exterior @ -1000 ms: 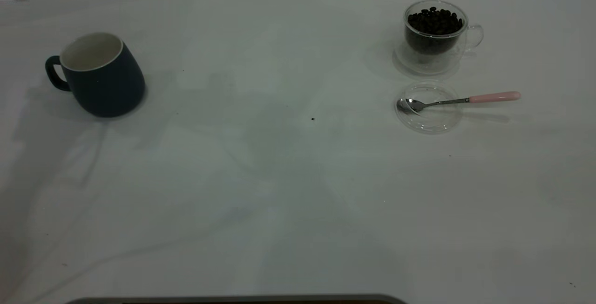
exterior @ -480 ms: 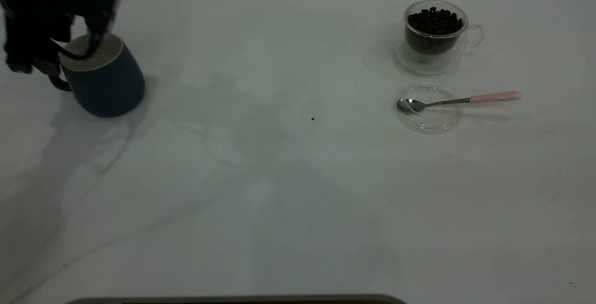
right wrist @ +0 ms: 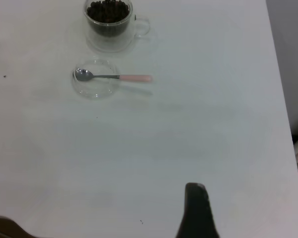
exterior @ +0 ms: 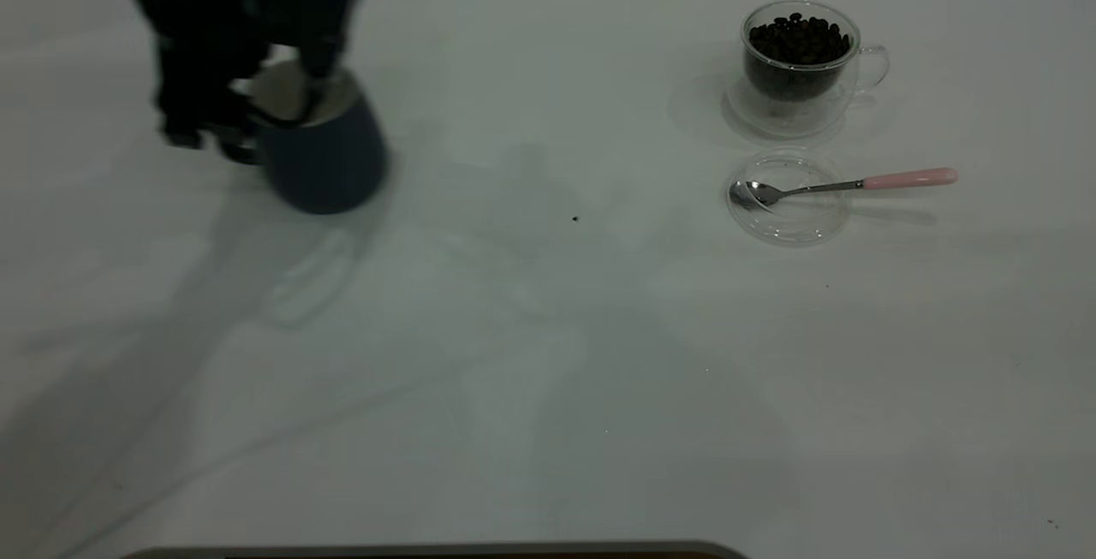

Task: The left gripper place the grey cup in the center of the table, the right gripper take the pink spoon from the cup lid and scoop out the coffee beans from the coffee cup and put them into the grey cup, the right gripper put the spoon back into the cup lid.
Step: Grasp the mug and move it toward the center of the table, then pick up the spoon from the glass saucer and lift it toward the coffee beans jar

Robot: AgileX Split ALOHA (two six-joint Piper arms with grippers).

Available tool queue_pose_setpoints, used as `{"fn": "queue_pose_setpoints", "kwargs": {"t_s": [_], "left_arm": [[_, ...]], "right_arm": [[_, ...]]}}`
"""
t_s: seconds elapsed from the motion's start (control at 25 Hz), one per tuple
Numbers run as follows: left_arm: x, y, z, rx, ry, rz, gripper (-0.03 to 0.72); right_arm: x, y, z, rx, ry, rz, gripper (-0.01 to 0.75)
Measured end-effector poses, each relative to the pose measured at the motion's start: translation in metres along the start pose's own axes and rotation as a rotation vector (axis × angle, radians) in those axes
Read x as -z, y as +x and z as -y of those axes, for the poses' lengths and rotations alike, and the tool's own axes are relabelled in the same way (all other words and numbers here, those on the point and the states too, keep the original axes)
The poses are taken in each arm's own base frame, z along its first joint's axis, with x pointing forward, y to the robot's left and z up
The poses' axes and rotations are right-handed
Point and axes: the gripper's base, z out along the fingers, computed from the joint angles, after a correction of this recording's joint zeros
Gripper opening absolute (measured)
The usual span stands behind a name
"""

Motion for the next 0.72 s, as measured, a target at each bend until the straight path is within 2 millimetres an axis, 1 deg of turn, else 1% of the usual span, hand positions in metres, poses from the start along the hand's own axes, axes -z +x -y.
{"fn": "queue_pose_setpoints", "kwargs": {"t_s": [0.24, 0.32, 0.4, 0.48, 0.56, 0.64, 0.72], "left_arm": [[0.016, -0.062, 0.007, 0.001, -0.074, 0.119, 0.586], [0.021, -0.077, 0.009, 0.012, -0.093, 0.158, 0.586], [0.025, -0.087, 0.011, 0.040, -0.101, 0.180, 0.586], [0.035, -0.092, 0.010, 0.075, -0.107, 0.184, 0.586], [0.052, -0.086, 0.004, 0.135, -0.115, 0.162, 0.586], [0.081, -0.075, -0.006, 0.214, -0.138, 0.132, 0.586], [0.115, -0.061, -0.014, 0.320, -0.158, 0.094, 0.586]], "right_arm": [[0.000, 0.000, 0.000, 0.000, 0.000, 0.000, 0.591], [0.000, 0.000, 0.000, 0.000, 0.000, 0.000, 0.591], [0.000, 0.000, 0.000, 0.000, 0.000, 0.000, 0.591], [0.000, 0.000, 0.000, 0.000, 0.000, 0.000, 0.591], [0.000, 0.000, 0.000, 0.000, 0.000, 0.000, 0.591], [0.000, 0.000, 0.000, 0.000, 0.000, 0.000, 0.591], [0.000, 0.000, 0.000, 0.000, 0.000, 0.000, 0.591]]}}
